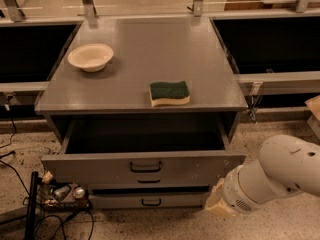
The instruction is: Close top drawer
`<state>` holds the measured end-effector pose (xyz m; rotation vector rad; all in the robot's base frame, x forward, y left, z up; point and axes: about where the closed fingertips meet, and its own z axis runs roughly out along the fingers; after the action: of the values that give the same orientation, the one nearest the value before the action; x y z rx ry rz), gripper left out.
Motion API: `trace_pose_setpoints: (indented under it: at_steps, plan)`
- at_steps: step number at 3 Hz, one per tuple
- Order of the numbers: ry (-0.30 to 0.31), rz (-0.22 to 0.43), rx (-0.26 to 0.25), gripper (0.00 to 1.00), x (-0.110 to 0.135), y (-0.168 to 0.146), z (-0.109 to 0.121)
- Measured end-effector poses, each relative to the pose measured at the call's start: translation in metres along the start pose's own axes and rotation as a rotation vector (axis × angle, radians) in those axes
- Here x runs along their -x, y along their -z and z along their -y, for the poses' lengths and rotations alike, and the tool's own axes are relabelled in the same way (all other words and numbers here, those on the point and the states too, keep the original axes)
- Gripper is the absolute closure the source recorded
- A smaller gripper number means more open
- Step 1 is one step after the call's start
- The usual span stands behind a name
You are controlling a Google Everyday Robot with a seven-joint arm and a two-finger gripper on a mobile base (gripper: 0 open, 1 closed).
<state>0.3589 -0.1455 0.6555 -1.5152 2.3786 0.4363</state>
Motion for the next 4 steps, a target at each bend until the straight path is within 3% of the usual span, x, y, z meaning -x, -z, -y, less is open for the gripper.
trace_pose_setpoints:
  at_steps: [1,3,4]
  plan:
    - [-0.053,0.032,-0.11,1.0,0.013,-0.006,0.025]
    - [-0.128,0.078,-0.214,1.0,0.02,-0.011,0.052]
    - [-0.13,0.083,-0.218,1.0,0.025,-0.012,0.056]
